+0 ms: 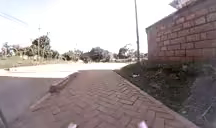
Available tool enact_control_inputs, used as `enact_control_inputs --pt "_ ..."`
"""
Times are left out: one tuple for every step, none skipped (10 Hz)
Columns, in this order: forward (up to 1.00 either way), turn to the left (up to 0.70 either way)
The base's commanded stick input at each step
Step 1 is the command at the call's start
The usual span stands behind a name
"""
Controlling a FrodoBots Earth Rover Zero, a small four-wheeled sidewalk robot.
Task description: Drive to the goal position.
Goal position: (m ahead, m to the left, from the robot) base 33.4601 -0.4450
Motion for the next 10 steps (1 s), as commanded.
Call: enact_control_inputs --pt "1.00 0.05" --pt "1.00 0.15" --pt "1.00 0.17" --pt "1.00 0.00" --pt "1.00 0.00" --pt "1.00 0.00" --pt "1.00 0.08" --pt "1.00 0.14" --pt "1.00 0.00" --pt "1.00 0.00"
